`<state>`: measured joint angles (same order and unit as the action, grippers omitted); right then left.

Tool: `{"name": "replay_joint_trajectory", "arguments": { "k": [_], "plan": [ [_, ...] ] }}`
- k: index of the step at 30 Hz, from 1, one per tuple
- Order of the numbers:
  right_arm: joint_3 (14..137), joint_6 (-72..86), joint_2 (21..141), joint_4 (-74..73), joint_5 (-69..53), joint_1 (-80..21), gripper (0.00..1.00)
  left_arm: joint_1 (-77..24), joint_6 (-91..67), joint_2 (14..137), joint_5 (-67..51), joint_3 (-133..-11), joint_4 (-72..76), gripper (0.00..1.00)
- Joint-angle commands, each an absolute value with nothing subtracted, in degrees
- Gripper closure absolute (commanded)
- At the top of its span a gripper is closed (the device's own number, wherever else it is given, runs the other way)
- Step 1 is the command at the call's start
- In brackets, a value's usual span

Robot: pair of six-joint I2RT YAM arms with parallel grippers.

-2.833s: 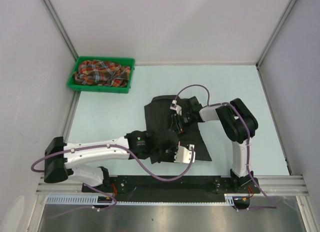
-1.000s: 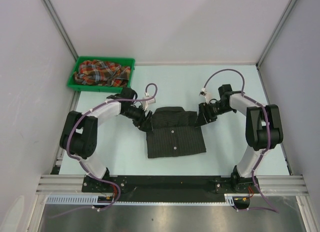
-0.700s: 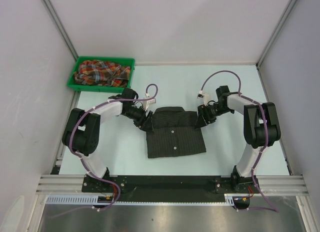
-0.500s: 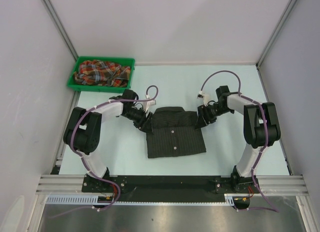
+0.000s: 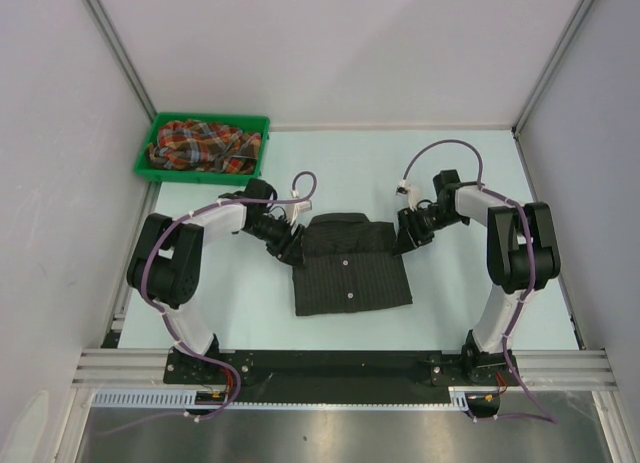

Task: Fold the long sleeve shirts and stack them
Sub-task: Fold the shirt

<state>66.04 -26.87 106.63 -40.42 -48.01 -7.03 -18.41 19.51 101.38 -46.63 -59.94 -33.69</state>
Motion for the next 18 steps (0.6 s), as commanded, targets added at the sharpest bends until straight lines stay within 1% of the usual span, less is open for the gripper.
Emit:
{"name": "replay_joint_trajectory", "arguments": {
  "k": [1,3,4,6,7,8,9,10,11,12,13,15,18],
  "plan": [
    [67.9,-29.3,108.4,-44.4,-50.8,-7.2,0.52,-18.2,20.6,101.4,-48.0,-60.4,-35.2,0.44],
    [68.0,-29.4,108.8,-44.8,-50.9,-6.9,0.55,-18.2,20.8,101.2,-48.0,-60.5,-35.5,0.45],
    [68.1,-29.4,109.0,-44.9,-51.4,-6.8,0.64,-18.2,21.2,101.1,-48.0,-60.5,-35.9,0.48],
    [68.6,-29.6,109.0,-45.7,-51.9,-6.5,0.78,-18.2,21.4,100.7,-47.5,-60.6,-36.0,0.55],
    [68.8,-29.4,108.7,-46.1,-52.2,-6.3,0.92,-18.2,21.4,100.6,-47.4,-60.7,-36.1,0.65],
    [69.2,-29.3,107.8,-46.3,-52.5,-6.2,0.99,-18.1,21.3,100.4,-47.4,-60.9,-36.2,0.69],
    [69.4,-28.7,107.1,-46.3,-52.7,-6.1,1.00,-18.0,21.3,99.9,-47.2,-61.0,-36.5,0.73],
    [69.6,-28.3,106.3,-46.2,-52.9,-5.9,1.00,-17.9,21.3,99.6,-47.0,-61.1,-36.6,0.80],
    [69.9,-28.0,104.3,-46.1,-52.9,-5.8,1.00,-17.8,21.4,99.1,-46.7,-61.3,-36.7,0.84],
    [70.1,-27.5,103.5,-46.1,-52.7,-5.7,1.00,-17.6,21.2,98.4,-46.4,-61.4,-36.6,0.91],
    [70.4,-27.2,102.5,-45.7,-52.6,-5.7,1.00,-17.5,21.2,98.1,-46.1,-61.6,-36.6,0.96],
    [71.2,-26.2,100.8,-45.0,-52.2,-5.5,1.00,-17.3,21.0,97.3,-44.2,-62.6,-36.5,1.00],
    [73.7,-25.7,101.4,-44.3,-51.4,-5.5,1.00,-16.8,20.9,97.2,-41.6,-65.1,-36.3,1.00]
  ]
}}
